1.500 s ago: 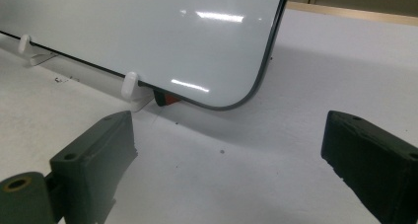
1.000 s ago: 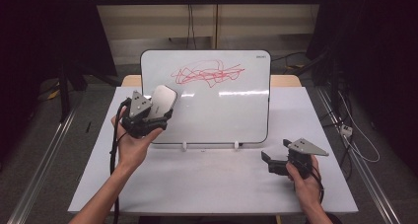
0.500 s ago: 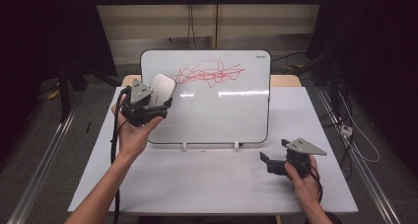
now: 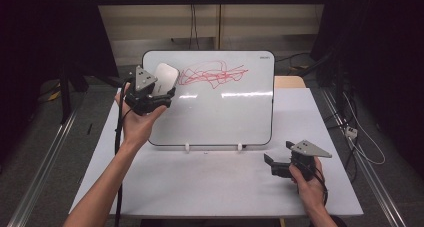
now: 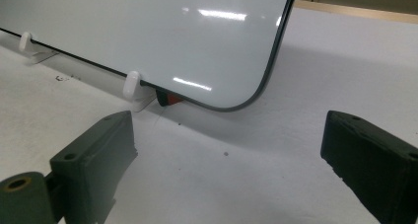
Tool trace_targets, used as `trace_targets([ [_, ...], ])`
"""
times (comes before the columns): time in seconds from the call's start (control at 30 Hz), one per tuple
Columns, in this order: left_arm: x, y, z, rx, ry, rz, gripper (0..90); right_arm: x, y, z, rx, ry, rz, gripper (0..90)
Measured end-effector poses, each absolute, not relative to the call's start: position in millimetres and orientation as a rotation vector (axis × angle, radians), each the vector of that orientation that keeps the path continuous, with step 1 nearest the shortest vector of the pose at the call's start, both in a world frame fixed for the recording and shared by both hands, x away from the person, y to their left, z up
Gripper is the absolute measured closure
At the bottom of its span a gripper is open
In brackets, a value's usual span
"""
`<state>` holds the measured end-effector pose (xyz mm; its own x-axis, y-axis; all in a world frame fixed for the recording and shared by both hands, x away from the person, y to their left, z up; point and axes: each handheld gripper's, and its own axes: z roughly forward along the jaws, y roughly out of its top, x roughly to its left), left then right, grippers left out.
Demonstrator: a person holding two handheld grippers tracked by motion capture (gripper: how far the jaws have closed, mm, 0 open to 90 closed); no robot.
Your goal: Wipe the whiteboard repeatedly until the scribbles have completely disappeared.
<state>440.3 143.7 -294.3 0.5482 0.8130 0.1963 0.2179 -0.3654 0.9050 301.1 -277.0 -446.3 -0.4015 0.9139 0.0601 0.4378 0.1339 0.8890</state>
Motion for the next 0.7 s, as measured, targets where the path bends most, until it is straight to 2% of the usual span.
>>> trace_targets([
  [0.7,465.7,134.9,-283.7,1.89,0.864,0.868,30.9,301.1,-278.0,-446.3,1.295,1.907,1.223,6.0],
])
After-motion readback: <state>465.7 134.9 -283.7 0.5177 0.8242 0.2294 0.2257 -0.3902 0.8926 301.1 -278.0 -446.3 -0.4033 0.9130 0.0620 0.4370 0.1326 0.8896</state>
